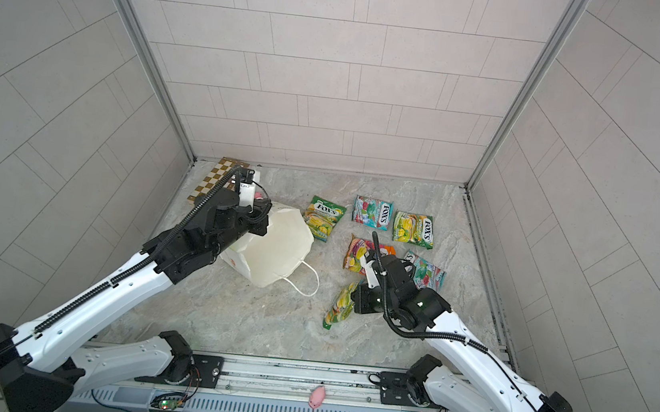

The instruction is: Take the snacks out of the paper bag

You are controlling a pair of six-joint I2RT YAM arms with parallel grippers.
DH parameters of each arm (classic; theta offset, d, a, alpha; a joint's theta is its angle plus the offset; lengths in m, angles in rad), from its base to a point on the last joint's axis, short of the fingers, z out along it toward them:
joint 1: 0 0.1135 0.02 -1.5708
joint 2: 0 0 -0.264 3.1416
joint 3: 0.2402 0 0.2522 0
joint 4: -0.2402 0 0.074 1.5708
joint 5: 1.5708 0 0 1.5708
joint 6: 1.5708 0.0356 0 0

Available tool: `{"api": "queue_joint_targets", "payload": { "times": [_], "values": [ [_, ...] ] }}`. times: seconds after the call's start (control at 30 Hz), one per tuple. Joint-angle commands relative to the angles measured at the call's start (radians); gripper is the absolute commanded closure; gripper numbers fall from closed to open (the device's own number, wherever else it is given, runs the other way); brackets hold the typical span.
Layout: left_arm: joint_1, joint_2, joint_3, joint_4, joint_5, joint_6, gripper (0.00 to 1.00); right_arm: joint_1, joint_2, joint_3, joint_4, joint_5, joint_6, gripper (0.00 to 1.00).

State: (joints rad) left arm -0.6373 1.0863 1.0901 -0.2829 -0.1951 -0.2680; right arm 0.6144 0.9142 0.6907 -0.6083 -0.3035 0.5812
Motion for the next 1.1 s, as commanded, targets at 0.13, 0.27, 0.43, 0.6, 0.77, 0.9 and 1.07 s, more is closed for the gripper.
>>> {"api": "queue_joint_targets", "payload": {
  "times": [0.13, 0.27, 0.43, 0.6, 0.77, 0.9, 1.07],
  "values": [
    [-0.004, -0.003, 0.023, -0.001, 0.007, 0.013, 1.00, 0.000, 0.029, 0.069, -0.191, 0.206, -0.066, 0.92],
    [-0.002, -0.002, 0.022, -0.001, 0.006, 0.013, 1.00, 0.000, 0.040, 0.100, -0.266, 0.316, -0.056, 0.77],
    [-0.002, -0.002, 0.023, -0.001, 0.006, 0.013, 1.00, 0.002, 0.063, 0.130, -0.315, 0.422, -0.036, 0.59],
    [0.000, -0.002, 0.024, -0.001, 0.007, 0.012, 1.00, 0.003, 0.055, 0.127, -0.255, 0.374, -0.060, 0.58],
    [0.000, -0.003, 0.025, -0.001, 0.014, 0.012, 1.00, 0.005, 0.058, 0.060, -0.003, 0.083, -0.022, 0.57],
    [0.001, -0.003, 0.025, -0.003, 0.014, 0.009, 1.00, 0.032, 0.117, 0.025, 0.200, -0.026, 0.058, 0.57],
    [0.002, -0.002, 0.025, -0.004, 0.019, 0.005, 1.00, 0.076, 0.234, 0.039, 0.353, -0.089, 0.100, 0.55]
  ]
}}
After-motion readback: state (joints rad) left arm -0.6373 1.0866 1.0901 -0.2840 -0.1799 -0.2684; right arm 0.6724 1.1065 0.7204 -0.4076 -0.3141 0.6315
